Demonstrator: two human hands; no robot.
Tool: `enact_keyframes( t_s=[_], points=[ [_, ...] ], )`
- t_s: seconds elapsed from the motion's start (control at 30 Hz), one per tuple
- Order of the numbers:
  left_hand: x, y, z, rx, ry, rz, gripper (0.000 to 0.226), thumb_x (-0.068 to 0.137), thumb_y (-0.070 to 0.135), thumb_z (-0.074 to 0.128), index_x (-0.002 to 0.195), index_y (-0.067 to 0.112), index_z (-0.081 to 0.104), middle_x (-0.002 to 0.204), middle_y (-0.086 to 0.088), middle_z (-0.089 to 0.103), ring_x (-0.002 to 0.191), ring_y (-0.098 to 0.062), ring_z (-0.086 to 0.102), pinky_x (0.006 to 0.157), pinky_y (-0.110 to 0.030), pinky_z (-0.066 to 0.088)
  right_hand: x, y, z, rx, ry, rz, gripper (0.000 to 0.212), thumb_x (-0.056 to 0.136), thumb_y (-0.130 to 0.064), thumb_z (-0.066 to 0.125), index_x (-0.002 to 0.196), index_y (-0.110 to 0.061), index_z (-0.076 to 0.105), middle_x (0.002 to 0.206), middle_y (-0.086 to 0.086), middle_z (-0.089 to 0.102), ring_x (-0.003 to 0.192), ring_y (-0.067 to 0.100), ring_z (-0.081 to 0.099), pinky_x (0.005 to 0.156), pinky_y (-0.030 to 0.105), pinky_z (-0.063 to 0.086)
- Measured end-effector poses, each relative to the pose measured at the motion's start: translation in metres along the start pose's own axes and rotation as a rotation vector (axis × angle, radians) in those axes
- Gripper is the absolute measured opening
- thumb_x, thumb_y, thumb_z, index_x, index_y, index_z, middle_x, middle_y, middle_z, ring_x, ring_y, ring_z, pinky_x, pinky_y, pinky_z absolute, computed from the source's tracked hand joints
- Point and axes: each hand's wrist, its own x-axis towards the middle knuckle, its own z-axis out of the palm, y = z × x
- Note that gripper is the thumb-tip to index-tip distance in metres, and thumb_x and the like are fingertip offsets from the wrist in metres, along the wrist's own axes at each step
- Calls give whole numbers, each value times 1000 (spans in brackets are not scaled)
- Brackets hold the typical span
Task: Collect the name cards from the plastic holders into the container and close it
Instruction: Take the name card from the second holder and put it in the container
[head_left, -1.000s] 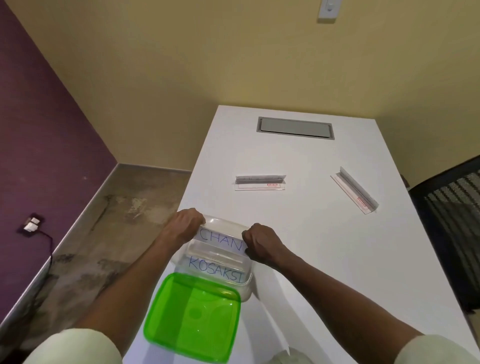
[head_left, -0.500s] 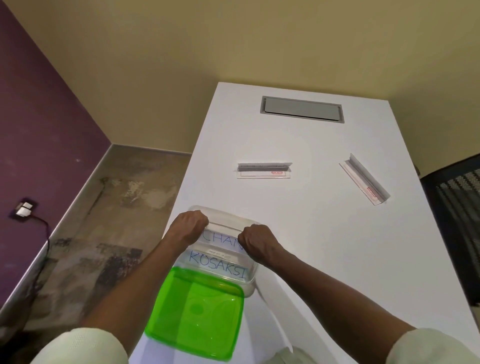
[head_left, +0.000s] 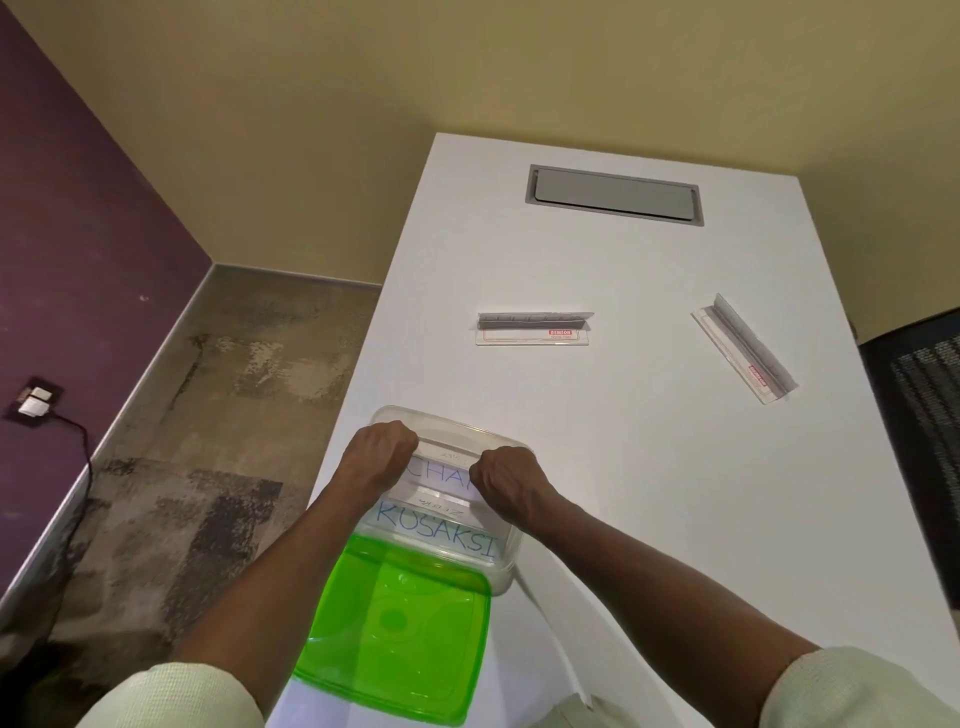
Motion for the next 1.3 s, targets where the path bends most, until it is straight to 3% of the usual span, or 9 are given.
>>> enact_keyframes(
  t_s=[0.2,0.43,0.63,0.73,0.87,0.93,1.07,1.3],
  points=[
    [2,1,6,-43,6,-17,28,93,6,42,112,8,63,108,-17,65,98,-33,65,83,-37,53,2,0,2,5,-25,14,30,93,5,38,93,-8,65,94,11,68,85,32,66,56,30,37],
    [3,5,5,-57,21,-26,22,90,2,47,102,5,65,99,-19,66,90,-34,66,76,-37,54,3,-1,-1,-3,-35,18,30,90,7,40,91,-9,65,91,10,69,82,30,66,45,24,22],
    [4,12,2,15,25,-31,27,92,1,44,112,7,62,106,-15,65,97,-31,65,80,-35,51,0,0,0,46,-3,55,30,92,5,39,95,-7,65,96,13,69,86,32,66,59,31,40],
    [4,10,-1,15,19,-29,30,95,3,41,119,10,58,114,-13,62,104,-30,62,85,-36,49,-3,1,-2,105,23,57,27,92,3,38,99,-6,64,100,15,67,88,34,65,63,33,41],
    [0,10,-9,-36,54,-18,28,92,3,46,115,5,61,110,-18,63,100,-35,63,82,-39,52,-13,6,-8,205,90,50,25,91,-2,38,101,-2,61,101,20,64,88,36,63,64,35,41],
    [-1,13,-18,-42,41,-54,23,92,12,53,113,11,63,109,-13,64,99,-32,64,81,-37,51,-20,8,-14,255,132,42,22,90,-3,40,97,1,61,97,23,63,84,37,62,63,36,40],
    [-6,27,-36,-132,78,-128,17,88,30,64,96,18,72,99,-8,70,89,-28,67,74,-34,52,-37,12,-27,311,257,83,12,82,-3,50,70,-4,53,75,22,60,64,37,58,54,32,28],
    [-20,59,-69,-353,228,-220,14,89,24,62,87,17,73,93,-4,74,85,-25,66,66,-29,46,-78,28,-40,331,393,180,28,77,-3,54,57,-10,36,54,12,38,48,29,32,48,31,22]
  ],
)
